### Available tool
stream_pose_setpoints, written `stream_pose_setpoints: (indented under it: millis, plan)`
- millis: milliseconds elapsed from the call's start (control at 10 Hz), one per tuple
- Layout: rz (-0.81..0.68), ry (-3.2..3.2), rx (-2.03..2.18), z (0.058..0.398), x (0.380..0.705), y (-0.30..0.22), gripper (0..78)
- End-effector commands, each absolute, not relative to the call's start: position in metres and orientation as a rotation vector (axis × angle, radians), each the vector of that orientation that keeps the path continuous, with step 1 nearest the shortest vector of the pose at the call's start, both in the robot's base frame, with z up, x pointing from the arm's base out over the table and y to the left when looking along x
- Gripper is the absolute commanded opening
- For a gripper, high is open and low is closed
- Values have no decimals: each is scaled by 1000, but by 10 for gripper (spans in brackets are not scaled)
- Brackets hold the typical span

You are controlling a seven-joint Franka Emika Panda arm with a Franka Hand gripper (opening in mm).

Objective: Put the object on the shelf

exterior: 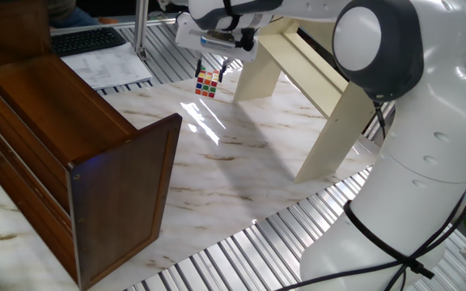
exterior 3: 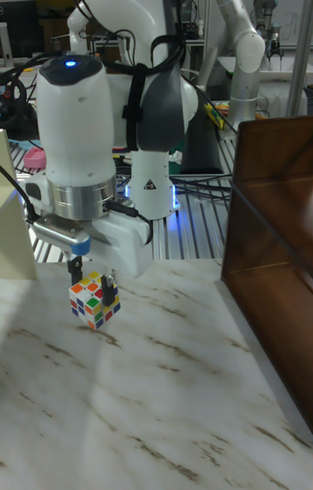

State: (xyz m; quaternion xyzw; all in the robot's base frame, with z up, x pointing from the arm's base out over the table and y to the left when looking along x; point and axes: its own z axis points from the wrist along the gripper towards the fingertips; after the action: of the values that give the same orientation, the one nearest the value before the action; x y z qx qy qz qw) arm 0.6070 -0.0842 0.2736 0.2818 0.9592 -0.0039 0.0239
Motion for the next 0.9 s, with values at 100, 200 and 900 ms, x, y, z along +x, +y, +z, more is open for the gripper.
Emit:
stream_pose_setpoints:
  millis: [100,200,900]
  plan:
    - [-27,2910,874,275,608,-84,15]
    - [-40,2908,862,275,608,-84,15]
    - [-40,2938,871,275,608,-84,15]
